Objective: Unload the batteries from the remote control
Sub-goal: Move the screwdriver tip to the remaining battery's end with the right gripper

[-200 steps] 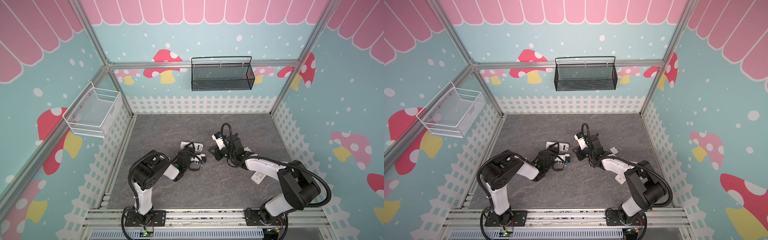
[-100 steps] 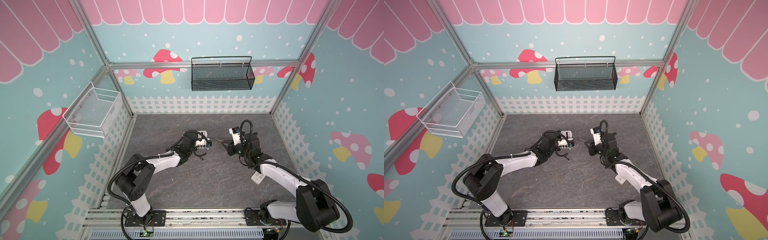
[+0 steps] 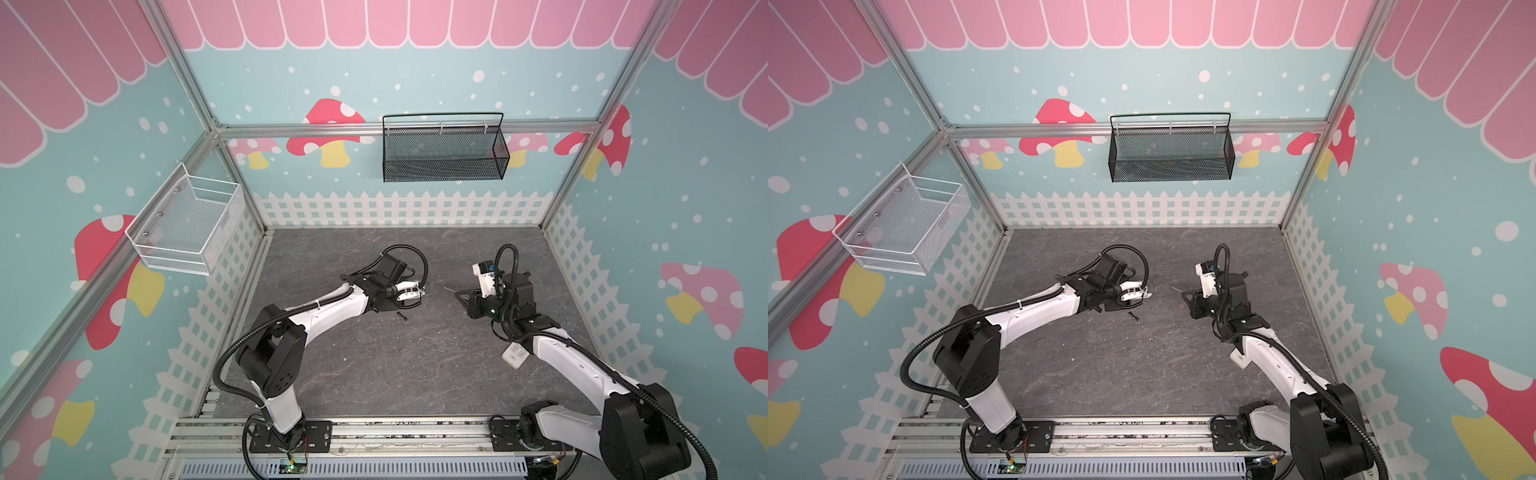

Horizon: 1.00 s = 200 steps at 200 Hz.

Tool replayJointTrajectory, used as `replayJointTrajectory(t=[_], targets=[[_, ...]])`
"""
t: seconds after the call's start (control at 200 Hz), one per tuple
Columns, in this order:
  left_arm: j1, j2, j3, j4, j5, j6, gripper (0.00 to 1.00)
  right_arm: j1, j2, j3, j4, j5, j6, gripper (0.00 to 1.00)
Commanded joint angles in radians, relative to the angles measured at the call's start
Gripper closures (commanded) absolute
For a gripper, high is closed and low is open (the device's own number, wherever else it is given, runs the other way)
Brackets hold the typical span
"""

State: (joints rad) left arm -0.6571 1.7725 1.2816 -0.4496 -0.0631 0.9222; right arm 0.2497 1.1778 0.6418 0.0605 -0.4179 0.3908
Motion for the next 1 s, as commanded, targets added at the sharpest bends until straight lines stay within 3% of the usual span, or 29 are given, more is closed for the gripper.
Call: replayJointTrajectory(t=[0.0,0.265,0.796,0.996], targets=[[-0.004,0.035,0.061,-0.112,0.083,0.003,1.0,-0.013,-0.035,0.016,-0.062,-0.031,0.013,1.0],[0.005,0.103,0.205,-0.314,0.162,0.047,1.0,-0.051,-0.023,0.037,-0.103,-0.108,0.036,1.0],[0.02,0.225,0.367,-0.554,0.295,0.13,1.0,-0.058,0.114,0.127,-0.097,-0.207,0.082,1.0],[0.019,0.281,0.43,-0.612,0.283,0.135,1.0,-0.058,0.175,0.191,-0.152,-0.246,0.092,1.0]])
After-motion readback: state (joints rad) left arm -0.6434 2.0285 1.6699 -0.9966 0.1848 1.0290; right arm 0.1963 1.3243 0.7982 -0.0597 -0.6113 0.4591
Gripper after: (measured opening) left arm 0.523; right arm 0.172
